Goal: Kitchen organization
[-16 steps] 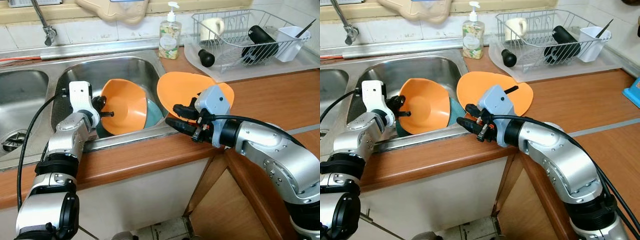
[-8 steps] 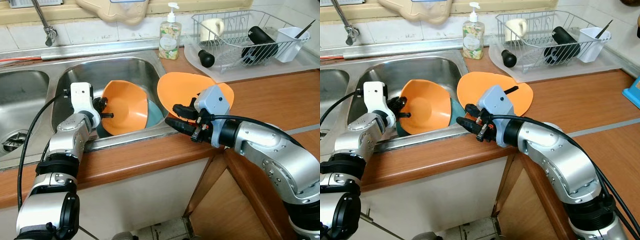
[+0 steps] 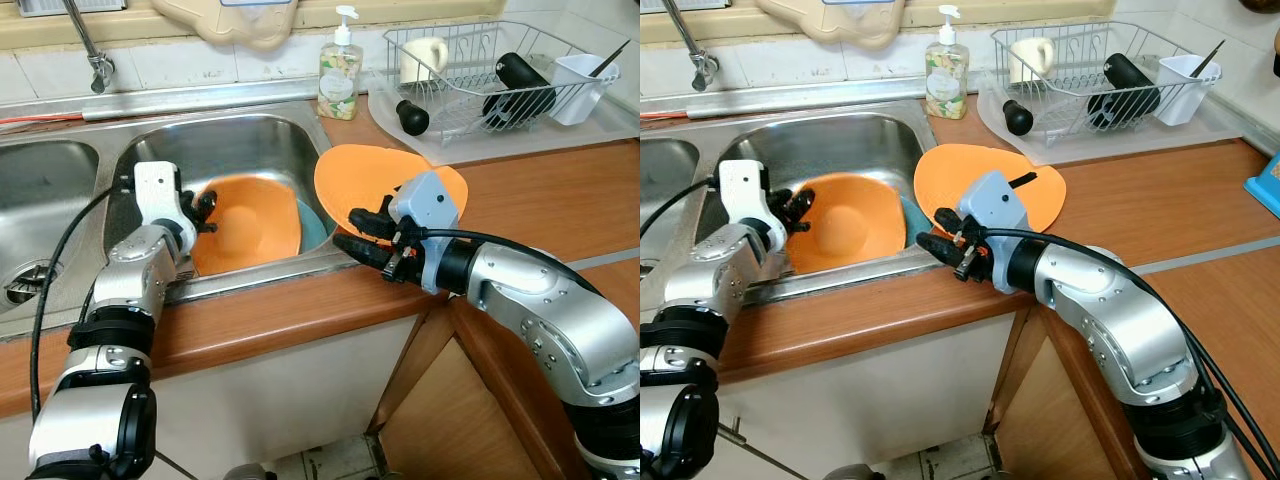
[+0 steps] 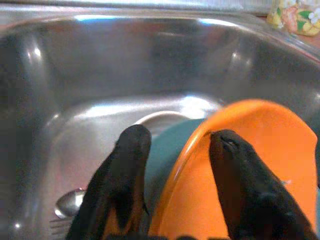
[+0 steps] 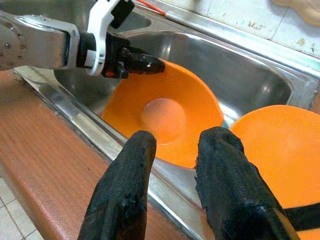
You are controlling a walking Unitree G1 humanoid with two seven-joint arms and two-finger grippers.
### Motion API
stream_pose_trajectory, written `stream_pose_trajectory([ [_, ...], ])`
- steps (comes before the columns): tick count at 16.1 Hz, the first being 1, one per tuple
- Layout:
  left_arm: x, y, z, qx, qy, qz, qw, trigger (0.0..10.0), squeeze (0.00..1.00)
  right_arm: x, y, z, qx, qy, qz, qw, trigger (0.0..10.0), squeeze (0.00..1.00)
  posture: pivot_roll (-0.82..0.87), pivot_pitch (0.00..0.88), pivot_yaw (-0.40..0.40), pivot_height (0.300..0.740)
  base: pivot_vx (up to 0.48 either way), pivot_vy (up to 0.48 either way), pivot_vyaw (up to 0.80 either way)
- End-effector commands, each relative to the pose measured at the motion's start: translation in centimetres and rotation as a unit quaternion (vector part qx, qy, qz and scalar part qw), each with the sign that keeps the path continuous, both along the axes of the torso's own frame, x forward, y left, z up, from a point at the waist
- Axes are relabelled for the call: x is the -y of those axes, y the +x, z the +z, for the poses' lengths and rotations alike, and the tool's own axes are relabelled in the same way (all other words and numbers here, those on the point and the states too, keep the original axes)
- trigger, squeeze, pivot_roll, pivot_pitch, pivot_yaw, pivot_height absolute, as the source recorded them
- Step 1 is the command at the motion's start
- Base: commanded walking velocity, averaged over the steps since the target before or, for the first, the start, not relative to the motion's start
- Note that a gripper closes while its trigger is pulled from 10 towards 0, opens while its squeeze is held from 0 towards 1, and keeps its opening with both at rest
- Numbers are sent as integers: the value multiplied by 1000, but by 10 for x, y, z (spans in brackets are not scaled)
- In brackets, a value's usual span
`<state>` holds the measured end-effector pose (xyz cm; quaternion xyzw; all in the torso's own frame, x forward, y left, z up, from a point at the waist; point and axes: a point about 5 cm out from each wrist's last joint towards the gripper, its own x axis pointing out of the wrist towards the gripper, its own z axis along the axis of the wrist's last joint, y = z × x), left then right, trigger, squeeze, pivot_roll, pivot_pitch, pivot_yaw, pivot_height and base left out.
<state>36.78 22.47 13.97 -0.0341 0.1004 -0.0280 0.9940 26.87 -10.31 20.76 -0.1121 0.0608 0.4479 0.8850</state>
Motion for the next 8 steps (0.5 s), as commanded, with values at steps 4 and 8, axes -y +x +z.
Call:
stream_pose_trajectory([
  [4, -10, -4, 13, 47, 21, 2, 999, 10000, 1000, 6, 8, 0, 2, 9, -43, 999, 10000, 0, -105, 0, 41, 740, 0, 0, 0],
  [8, -11, -9, 23, 97, 31, -7, 995, 10000, 1000, 14, 16, 0, -2, 25, -104, 994, 10000, 0, -101, 0, 37, 740, 0, 0, 0],
])
